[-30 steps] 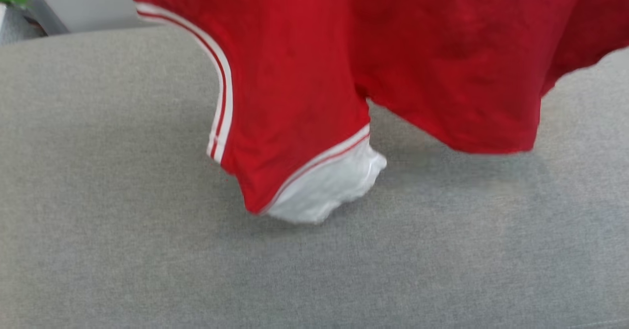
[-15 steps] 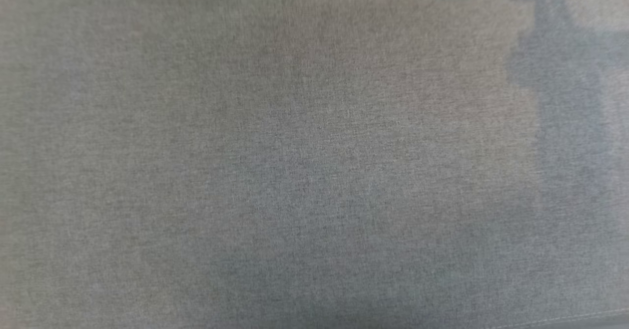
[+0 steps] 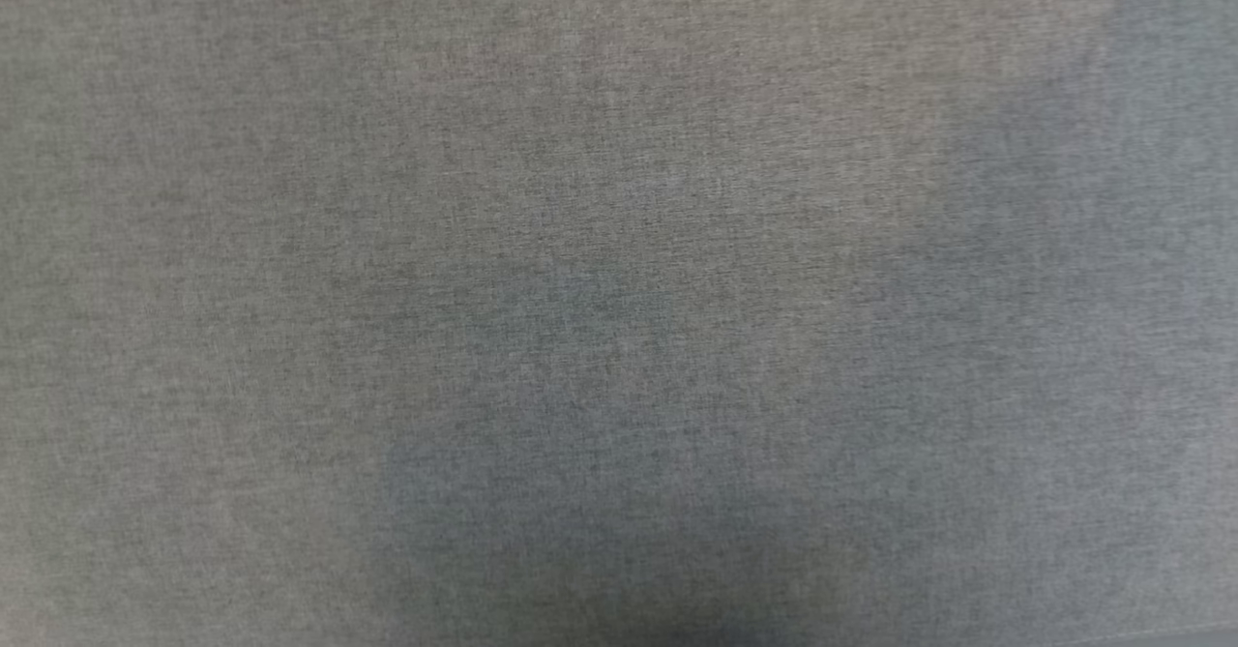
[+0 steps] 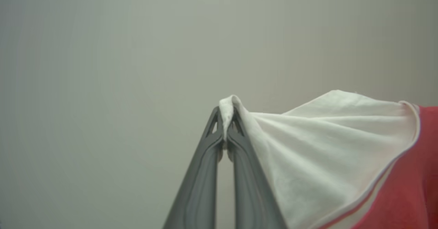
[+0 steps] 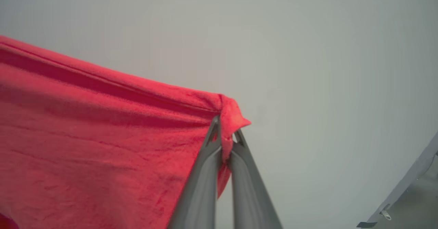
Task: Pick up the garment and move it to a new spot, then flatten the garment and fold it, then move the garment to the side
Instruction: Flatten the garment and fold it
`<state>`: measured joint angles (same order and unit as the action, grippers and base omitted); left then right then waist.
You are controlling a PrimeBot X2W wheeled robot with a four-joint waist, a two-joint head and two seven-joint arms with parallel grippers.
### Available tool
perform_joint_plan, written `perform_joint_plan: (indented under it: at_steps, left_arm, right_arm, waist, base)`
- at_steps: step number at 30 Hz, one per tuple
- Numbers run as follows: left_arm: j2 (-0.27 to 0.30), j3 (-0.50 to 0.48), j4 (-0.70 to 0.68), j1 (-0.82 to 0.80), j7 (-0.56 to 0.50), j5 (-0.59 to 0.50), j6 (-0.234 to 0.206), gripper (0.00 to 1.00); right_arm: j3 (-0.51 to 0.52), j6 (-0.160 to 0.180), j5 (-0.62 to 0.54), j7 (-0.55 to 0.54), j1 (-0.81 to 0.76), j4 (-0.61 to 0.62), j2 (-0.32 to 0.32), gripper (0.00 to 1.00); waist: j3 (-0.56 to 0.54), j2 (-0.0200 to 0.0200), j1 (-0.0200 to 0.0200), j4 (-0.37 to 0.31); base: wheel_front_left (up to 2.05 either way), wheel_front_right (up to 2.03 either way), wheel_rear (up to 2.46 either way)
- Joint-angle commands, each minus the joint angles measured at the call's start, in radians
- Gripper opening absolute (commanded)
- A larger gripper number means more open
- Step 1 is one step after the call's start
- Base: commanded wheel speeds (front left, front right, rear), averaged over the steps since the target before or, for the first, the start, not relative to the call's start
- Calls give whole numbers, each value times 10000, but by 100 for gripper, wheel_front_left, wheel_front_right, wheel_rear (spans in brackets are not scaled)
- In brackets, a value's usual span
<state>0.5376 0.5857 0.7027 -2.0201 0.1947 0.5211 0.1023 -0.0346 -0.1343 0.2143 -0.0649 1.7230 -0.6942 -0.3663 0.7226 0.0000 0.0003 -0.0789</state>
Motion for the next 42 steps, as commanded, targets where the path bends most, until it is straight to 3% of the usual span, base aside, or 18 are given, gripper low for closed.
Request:
perform_joint_plan:
  at_steps: [1, 8, 15, 21, 29, 42]
  left_arm:
    - [32, -9, 226, -28, 191, -35, 29, 0]
    - [-377, 188, 363, 1696, 643, 345, 218, 0]
    - [-486, -463, -1070, 4664, 667, 587, 245, 0]
    - [-633, -948, -2151, 8075, 669, 667, 219, 0]
    - [-586, -837, -2827, 12070, 642, 1205, 120, 0]
    - [-205, 19, -3640, 16512, -213, 2048, -197, 0]
  right_arm:
    - [-36, 36, -54, 143, -49, -209, 50, 0]
    - [-623, 36, 402, 852, -948, -785, 102, 0]
    - [-1612, 36, 1242, 1309, -2648, -716, -38, 0]
    - [-2470, 36, 2273, 1601, -4866, -161, -341, 0]
    - [-3415, 36, 3422, 1629, -8261, 1131, -786, 0]
    - [-3691, 36, 4782, 972, -12667, 2322, -1333, 0]
  waist:
    - [182, 0, -3, 182]
    - [-13, 0, -3, 456]
    - [-730, 0, -3, 555]
    - [-1870, 0, -3, 648]
    - [-3397, 0, -3, 813]
    - [-5308, 0, -3, 1036]
  base:
    - [0, 0, 0]
    - [0, 0, 0]
    - [0, 0, 0]
    - [0, 0, 0]
    - [0, 0, 0]
    - [0, 0, 0]
